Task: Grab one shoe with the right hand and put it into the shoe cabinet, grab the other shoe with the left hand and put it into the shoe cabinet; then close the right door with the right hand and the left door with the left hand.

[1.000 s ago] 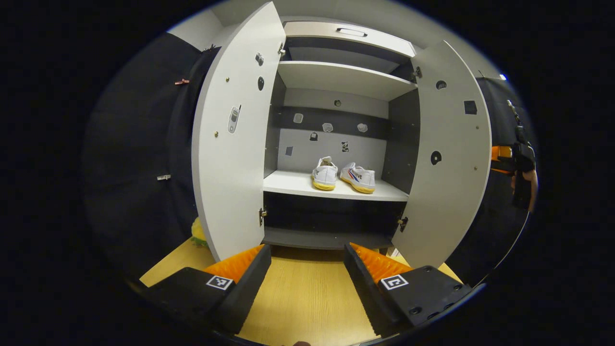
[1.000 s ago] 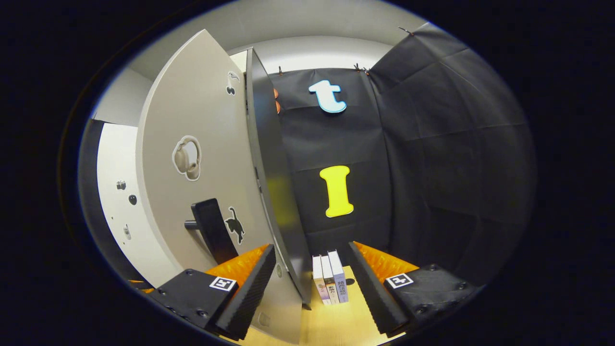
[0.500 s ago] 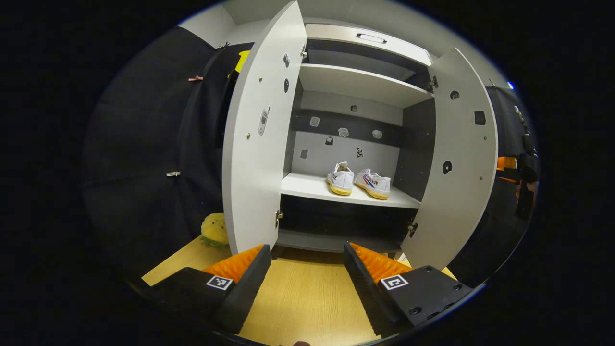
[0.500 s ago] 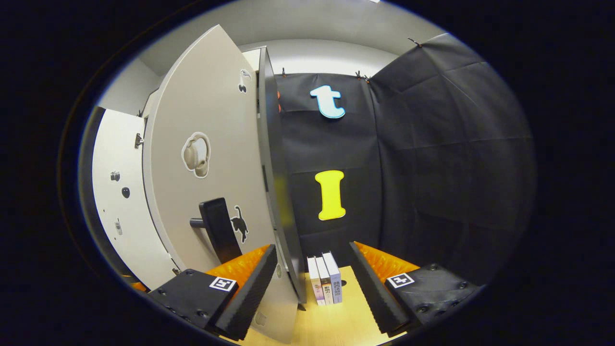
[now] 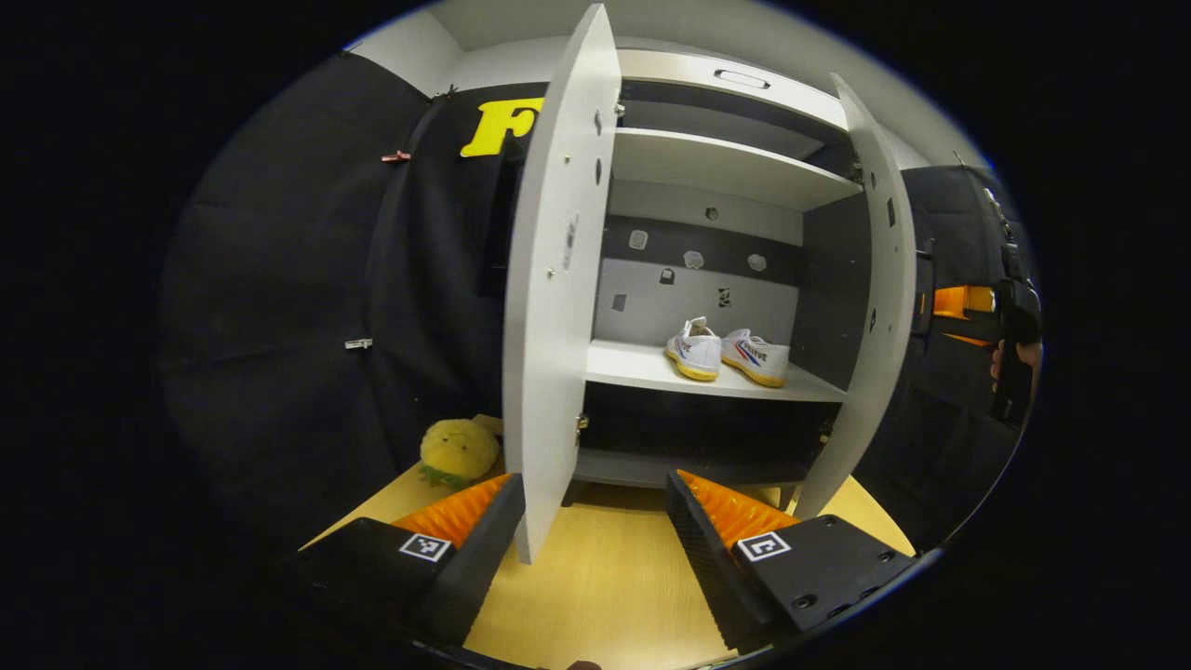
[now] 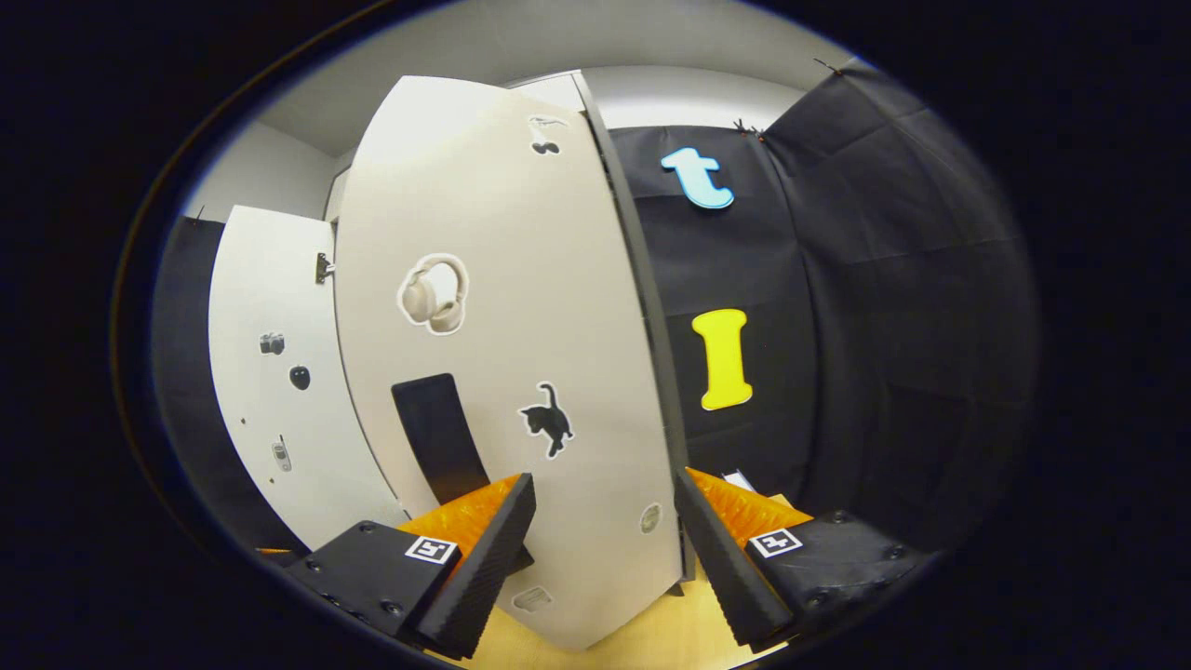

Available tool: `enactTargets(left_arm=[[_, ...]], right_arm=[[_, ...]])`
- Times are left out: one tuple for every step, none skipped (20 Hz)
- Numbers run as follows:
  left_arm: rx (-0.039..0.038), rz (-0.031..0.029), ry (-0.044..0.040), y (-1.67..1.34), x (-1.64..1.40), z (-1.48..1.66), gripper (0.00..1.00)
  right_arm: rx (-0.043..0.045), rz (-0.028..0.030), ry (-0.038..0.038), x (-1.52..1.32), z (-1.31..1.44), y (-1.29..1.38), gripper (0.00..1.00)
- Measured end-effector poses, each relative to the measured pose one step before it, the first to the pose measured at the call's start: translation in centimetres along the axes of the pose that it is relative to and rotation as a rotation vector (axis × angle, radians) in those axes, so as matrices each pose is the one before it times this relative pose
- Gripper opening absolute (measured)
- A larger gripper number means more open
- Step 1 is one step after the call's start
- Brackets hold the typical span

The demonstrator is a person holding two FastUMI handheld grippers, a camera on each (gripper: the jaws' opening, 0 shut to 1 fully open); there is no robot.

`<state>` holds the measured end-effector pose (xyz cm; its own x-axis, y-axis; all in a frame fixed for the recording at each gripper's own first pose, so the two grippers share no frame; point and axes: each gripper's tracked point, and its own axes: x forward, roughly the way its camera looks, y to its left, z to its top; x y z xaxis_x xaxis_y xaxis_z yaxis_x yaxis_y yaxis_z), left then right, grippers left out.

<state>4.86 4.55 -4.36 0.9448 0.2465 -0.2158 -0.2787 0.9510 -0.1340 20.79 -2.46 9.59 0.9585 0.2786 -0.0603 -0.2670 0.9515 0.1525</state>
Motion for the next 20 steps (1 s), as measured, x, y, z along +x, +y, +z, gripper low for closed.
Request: enactTargets(left_arm=[[-0.00537, 0.01114, -0.00271, 0.773, -0.120, 0.073, 0.95], [-0.00763, 0.01237, -0.00210, 0.864, -0.145, -0.047, 0.95], [-0.00795, 0.01298, -0.00069, 0.934, -0.099, -0.012, 0.95], [-0.00744, 0.01202, -0.00023, 1.068, -0.040, -0.076, 0.95], [-0.00768, 0.00965, 0.00232, 0.907, -0.111, 0.024, 0.95], [-0.00923, 0.00981, 0.00302, 1.111, 0.111, -0.125, 0.95], [-0.00669, 0.01085, 0.00035, 1.174, 0.116, 0.091, 0.95], [-0.00247, 0.01172, -0.00113, 1.277, 0.235, 0.240, 0.95], [0.00180, 0.01252, -0.00303, 1.257, 0.225, 0.367, 0.95], [0.00312, 0.01319, -0.00672, 1.273, 0.263, 0.451, 0.95], [-0.00322, 0.00776, -0.00270, 1.266, 0.350, 0.697, 0.95], [-0.01297, 0.00028, 0.01006, 1.043, 0.490, 0.559, 0.95], [-0.01658, 0.00252, 0.00593, 0.971, 0.440, 0.731, 0.95], [-0.01960, -0.00141, -0.00548, 0.686, 0.714, 0.972, 0.95], [-0.01950, -0.00859, -0.01596, 0.696, 0.370, 1.224, 0.95], [-0.01241, -0.01025, -0.01854, 0.527, 0.513, 1.480, 0.95], [-0.00341, -0.00724, -0.01519, 0.615, 0.605, 1.417, 0.95], [0.00440, -0.01264, -0.00643, 0.251, 0.703, 1.174, 0.95], [0.01338, -0.01505, -0.00247, 0.266, 0.348, 1.051, 0.95], [0.01755, -0.01060, -0.00577, 0.310, 0.460, 1.190, 0.95]], right_arm=[[-0.01889, 0.01972, 0.00217, 0.275, -0.313, 1.450, 0.98], [-0.01755, 0.00311, 0.00040, 0.165, -0.214, 0.701, 1.00], [-0.00944, -0.00518, -0.00023, 0.107, -0.124, 0.529, 0.98], [0.00442, -0.00361, -0.00687, -0.073, -0.018, 0.507, 0.98], [0.01326, 0.00078, -0.00667, -0.005, -0.128, 0.762, 0.98], [0.01151, -0.00266, 0.00429, -0.044, -0.347, 0.476, 0.98], [0.00706, -0.00886, 0.00862, -0.172, -0.411, 0.176, 0.98], [0.00425, -0.01221, 0.00981, -0.124, -0.508, -0.015, 0.98], [0.00592, -0.01099, 0.00739, -0.116, -0.494, 0.060, 0.98], [0.01159, -0.00918, 0.00595, -0.239, -0.542, 0.149, 0.98], [0.01723, -0.01252, 0.00789, -0.281, -0.538, 0.080, 0.98], [0.02040, -0.01515, 0.00349, -0.150, -0.442, 0.077, 0.98], [0.01773, -0.01293, 0.00446, -0.133, -0.501, 0.072, 0.98], [0.01128, -0.01323, 0.00580, -0.163, -0.507, 0.037, 0.98], [0.00389, -0.01433, 0.00327, -0.195, -0.446, 0.052, 0.98], [-0.00111, -0.01381, 0.00205, -0.286, -0.449, 0.011, 0.98], [-0.00430, -0.01333, 0.00056, -0.182, -0.357, 0.006, 0.98], [-0.00579, -0.01186, 0.00350, -0.202, -0.398, 0.072, 0.98], [-0.00489, -0.00918, 0.00459, -0.307, -0.390, 0.113, 0.98], [-0.00582, -0.00743, 0.00304, -0.323, -0.393, 0.147, 0.98]])
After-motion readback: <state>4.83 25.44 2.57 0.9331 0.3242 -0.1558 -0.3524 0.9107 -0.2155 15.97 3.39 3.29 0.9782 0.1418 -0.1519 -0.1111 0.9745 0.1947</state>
